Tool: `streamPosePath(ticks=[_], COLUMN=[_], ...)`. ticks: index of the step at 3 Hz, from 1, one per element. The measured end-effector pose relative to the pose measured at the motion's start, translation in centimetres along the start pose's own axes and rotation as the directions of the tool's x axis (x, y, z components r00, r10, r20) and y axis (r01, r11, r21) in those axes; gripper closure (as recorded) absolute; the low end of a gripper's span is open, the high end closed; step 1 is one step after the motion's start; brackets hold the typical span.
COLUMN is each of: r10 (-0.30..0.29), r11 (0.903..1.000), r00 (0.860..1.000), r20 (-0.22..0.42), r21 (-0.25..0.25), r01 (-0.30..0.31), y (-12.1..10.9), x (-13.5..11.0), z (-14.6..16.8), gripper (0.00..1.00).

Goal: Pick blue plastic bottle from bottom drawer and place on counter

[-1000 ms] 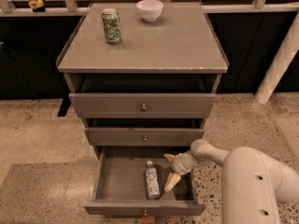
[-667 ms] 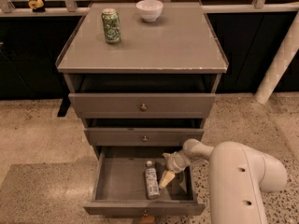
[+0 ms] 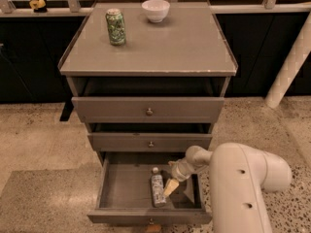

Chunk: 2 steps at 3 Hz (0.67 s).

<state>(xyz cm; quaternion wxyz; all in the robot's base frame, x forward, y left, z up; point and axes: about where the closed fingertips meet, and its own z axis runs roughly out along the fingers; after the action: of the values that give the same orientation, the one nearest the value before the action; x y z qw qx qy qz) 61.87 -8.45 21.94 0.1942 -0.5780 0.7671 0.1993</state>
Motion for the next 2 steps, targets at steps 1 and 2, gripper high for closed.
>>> streamPosePath(ticks=[1,2], r10=[0.137,0.202], r11=[0.9906,0.9792], r00=[0.984,0.970], r20=[-0.117,-0.133], r21=[0.024,0.039], r01=[-0.135,-0.199], y=[0.80,0.54], x=[1.47,1.60], z=[2.91,3.03], gripper=[0.00,0.00])
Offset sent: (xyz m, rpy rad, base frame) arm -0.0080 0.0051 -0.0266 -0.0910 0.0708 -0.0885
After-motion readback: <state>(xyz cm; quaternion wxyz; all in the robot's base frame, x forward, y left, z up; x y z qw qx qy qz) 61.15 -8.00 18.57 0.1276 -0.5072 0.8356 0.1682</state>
